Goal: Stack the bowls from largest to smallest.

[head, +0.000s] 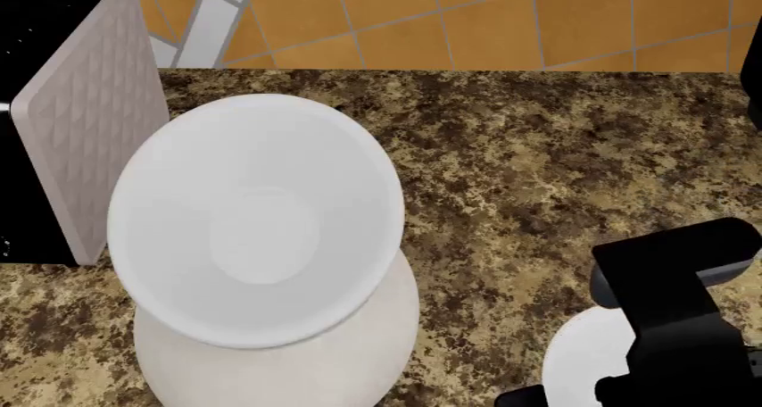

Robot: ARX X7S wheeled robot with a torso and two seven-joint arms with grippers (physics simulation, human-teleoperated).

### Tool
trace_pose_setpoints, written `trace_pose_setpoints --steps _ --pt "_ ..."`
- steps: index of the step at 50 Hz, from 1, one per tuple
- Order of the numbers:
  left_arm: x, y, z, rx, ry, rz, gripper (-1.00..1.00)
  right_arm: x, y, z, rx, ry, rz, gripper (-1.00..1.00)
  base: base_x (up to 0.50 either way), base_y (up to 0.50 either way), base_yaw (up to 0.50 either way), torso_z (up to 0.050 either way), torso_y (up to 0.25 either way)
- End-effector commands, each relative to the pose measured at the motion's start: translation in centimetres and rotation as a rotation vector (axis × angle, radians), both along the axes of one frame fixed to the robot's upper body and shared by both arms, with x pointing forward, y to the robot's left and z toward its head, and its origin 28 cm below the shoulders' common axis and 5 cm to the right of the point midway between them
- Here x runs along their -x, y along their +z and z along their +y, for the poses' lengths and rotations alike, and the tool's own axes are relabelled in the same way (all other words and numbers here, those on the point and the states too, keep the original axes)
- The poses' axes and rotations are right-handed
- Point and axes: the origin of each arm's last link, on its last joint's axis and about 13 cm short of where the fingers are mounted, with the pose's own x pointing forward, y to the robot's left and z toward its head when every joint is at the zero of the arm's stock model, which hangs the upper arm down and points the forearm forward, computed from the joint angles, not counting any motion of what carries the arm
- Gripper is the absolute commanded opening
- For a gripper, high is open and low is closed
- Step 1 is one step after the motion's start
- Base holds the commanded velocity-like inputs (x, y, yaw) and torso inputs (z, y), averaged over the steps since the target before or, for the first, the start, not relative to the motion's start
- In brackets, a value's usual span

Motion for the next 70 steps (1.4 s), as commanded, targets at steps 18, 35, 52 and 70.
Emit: trace_pose_setpoints --steps 18,35,52,70 --pt "-0.2 -0.2 0.1 0.002 0.004 0.006 1.0 -0.3 -1.8 0.0 -0.009 0.007 0.035 1.0 0.0 0.0 0.0 0.0 0.0" --pt "-0.2 -0.3 0.1 0.003 0.004 0.006 1.0 -0.2 -1.8 0.1 -0.008 0.022 0.03 -1.0 0.0 0.0 0.0 0.0 0.0" --pt "-0.1 0.1 -0.1 0.003 -0.002 -0.003 1.0 1.0 3.8 0.3 0.09 0.043 -0.139 -1.0 0.0 0.0 0.0 0.0 0.0" --pt "0.1 0.3 -0.2 0.005 -0.007 -0.008 1.0 2.1 6.5 1.1 0.204 0.146 -0.239 -1.0 0.0 0.0 0.0 0.0 0.0"
